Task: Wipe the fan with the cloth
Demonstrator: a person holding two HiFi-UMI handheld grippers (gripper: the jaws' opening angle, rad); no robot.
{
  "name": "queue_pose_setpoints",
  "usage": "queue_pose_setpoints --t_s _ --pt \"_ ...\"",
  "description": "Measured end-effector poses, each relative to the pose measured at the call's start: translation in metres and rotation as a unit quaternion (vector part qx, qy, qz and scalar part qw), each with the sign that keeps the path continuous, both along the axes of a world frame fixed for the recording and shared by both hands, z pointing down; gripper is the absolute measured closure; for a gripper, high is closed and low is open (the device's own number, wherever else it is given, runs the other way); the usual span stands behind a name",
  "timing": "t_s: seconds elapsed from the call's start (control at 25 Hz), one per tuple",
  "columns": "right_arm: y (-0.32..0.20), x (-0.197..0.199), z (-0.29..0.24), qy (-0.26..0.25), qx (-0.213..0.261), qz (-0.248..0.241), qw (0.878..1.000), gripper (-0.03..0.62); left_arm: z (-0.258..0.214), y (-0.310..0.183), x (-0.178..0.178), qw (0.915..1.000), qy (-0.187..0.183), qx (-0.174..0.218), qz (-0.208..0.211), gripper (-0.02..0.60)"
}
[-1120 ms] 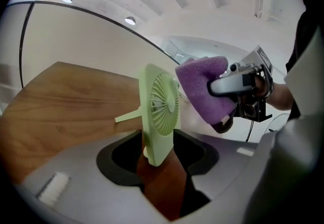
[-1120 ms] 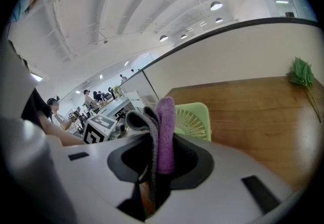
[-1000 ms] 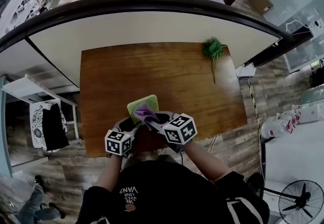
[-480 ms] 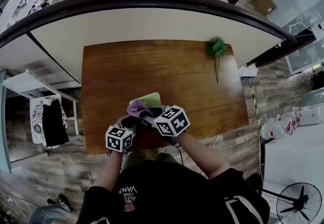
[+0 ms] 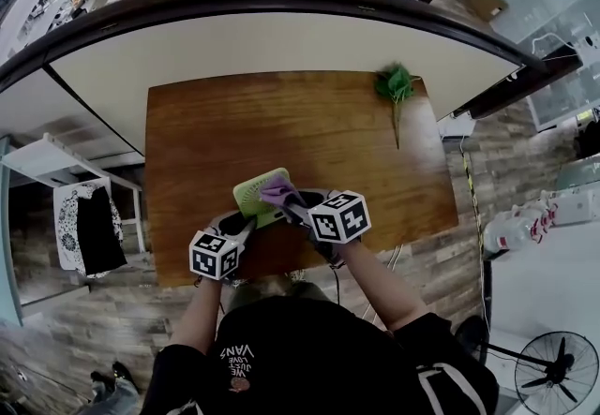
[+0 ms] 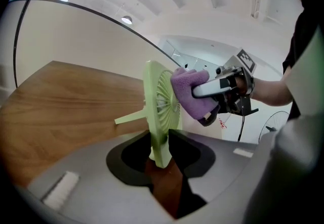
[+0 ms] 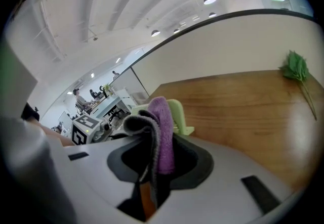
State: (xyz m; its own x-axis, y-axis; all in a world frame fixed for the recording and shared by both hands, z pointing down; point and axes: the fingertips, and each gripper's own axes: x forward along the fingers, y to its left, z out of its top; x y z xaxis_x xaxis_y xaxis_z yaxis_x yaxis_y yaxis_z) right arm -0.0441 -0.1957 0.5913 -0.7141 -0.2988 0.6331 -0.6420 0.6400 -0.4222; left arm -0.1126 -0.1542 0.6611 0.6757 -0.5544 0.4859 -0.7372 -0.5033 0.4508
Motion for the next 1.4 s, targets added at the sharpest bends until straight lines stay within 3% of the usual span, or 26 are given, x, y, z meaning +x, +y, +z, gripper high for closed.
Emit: queue_pose_setpoints --t_s 0.32,0.56,0.68,0.88,1.12,1.24,1.4 --pt "-0.019 0.053 0.001 0.016 0.007 0.081 0.997 0.494 0.000 0.000 0.001 1.0000 -0.003 0.001 -0.001 0.462" --pt "-0.008 0.056 -0.007 0.006 0.025 0.087 0.996 0.494 0.001 0.002 -0.001 0.9997 -0.018 0.001 -0.017 0.457" --pt "0.007 0.042 -0.015 -0.005 0.042 0.063 0.997 0.494 -0.002 0.007 -0.006 0.9992 -0.016 0.002 -0.037 0.444" --pt "0.032 0.001 -0.010 -0.008 0.054 -0.021 0.998 0.494 -0.009 0.016 -0.017 0.9969 -0.009 0.011 -0.077 0.445" --pt "0.050 -0.044 0.007 0.012 0.067 -0.110 0.992 0.494 -0.022 0.030 -0.040 0.9921 -0.012 0.026 -0.122 0.448" --pt "0.054 -0.057 0.017 0.028 0.074 -0.139 0.987 0.494 -0.029 0.038 -0.050 0.9903 -0.017 0.035 -0.134 0.491" --pt "0.051 -0.061 0.026 0.038 0.071 -0.142 0.987 0.494 -0.035 0.046 -0.061 0.9877 -0.021 0.042 -0.149 0.546"
